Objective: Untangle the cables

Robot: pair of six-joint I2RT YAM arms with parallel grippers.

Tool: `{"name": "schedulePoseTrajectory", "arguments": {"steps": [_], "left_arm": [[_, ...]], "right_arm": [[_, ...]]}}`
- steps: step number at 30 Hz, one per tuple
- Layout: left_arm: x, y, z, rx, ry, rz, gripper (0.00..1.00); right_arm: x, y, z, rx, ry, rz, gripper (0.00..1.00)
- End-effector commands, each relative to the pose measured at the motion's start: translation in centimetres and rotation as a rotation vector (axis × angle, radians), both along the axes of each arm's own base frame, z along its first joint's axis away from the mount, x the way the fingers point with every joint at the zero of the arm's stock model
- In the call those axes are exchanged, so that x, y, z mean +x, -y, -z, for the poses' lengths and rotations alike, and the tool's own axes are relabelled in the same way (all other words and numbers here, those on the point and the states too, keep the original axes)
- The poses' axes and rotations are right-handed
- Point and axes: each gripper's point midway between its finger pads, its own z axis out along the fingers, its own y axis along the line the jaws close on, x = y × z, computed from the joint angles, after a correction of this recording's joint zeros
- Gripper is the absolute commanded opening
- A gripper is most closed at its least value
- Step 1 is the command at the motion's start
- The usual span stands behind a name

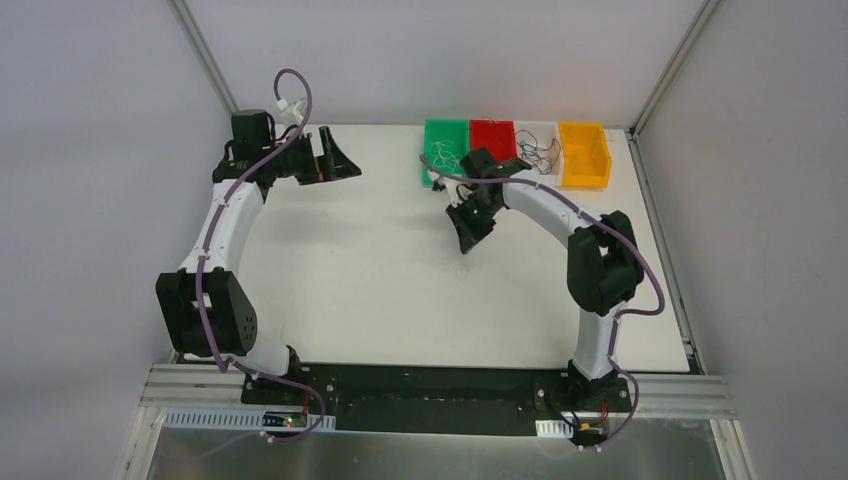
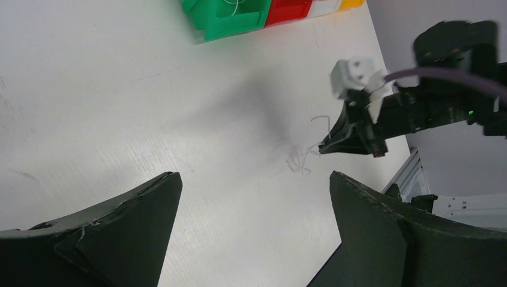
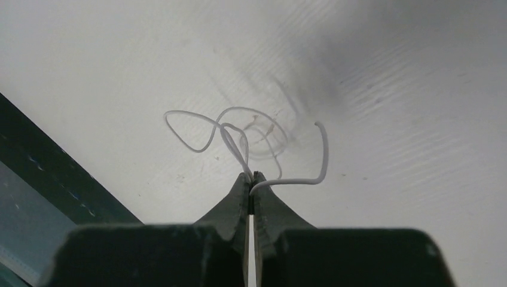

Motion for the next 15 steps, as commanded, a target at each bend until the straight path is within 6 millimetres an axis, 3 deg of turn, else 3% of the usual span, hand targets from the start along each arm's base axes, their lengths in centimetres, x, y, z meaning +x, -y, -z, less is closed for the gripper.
{"name": "schedulePoseTrajectory", "arguments": {"steps": [1, 4, 7, 15], "left_arm": [[0.9, 0.2, -1.3, -0.002, 0.045, 0.022, 0.99], [1.7, -0.1, -1.7, 0.008, 0.053, -0.001, 0.99], [2.1, -0.4, -1.6, 0.02, 0.054, -0.019, 0.99], [2.5, -1.4, -1.3, 0.052, 0.064, -0.058, 0.99]], "right_arm": [[4.7, -2.5, -10.3, 0.248, 0.196, 0.143, 0.0], [8.8, -3.8, -13.9, 0.341, 0.333, 0.229, 0.0], [12.8, -4.6, -16.3, 0.379, 0.445, 0.295, 0.0], [24.2, -4.3, -16.7, 0.331, 0.679, 0.474, 0.0]]}}
